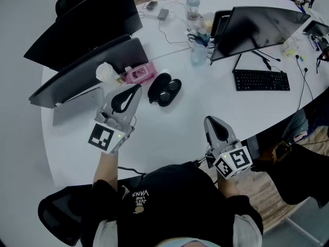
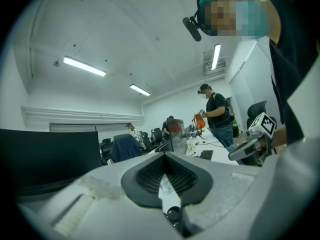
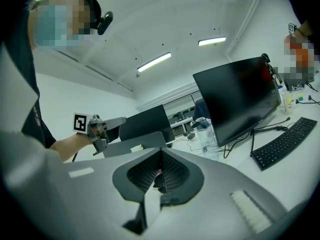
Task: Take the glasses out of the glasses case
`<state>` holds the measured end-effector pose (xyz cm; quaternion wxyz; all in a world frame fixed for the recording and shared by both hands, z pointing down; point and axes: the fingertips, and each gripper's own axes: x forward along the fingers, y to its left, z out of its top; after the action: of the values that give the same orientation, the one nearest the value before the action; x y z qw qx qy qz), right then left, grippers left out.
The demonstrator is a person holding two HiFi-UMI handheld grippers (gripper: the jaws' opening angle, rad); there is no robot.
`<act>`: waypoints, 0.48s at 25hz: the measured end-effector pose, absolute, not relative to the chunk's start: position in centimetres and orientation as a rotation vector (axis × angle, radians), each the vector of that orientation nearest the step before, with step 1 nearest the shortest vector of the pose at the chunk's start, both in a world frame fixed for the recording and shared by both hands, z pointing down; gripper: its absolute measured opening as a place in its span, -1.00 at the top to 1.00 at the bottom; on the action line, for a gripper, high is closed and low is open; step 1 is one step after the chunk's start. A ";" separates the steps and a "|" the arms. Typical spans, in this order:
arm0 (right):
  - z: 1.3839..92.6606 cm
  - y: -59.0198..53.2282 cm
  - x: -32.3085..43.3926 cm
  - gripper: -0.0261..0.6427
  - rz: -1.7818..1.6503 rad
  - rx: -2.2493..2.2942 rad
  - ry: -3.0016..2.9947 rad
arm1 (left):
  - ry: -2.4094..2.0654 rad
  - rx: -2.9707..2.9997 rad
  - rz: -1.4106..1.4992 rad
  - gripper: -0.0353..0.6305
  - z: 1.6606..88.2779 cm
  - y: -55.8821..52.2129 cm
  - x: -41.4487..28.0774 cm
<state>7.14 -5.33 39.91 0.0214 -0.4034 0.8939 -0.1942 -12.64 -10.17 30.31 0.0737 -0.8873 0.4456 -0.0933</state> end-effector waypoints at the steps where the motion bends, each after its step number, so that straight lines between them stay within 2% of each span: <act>1: 40.1 -5.3 7.1 0.92 -0.606 -1.256 2.770 | 1.329 -2.661 -0.285 0.89 30.5 -10.6 -12.6; 12: 41.0 -5.5 7.8 0.92 -0.633 -1.341 2.739 | 1.324 -2.714 -0.319 0.89 34.2 -14.4 -12.1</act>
<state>7.82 -5.51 41.02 0.0134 -0.4305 0.8793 -0.2034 -12.09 -14.43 34.15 0.0526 -0.8925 0.4354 -0.1050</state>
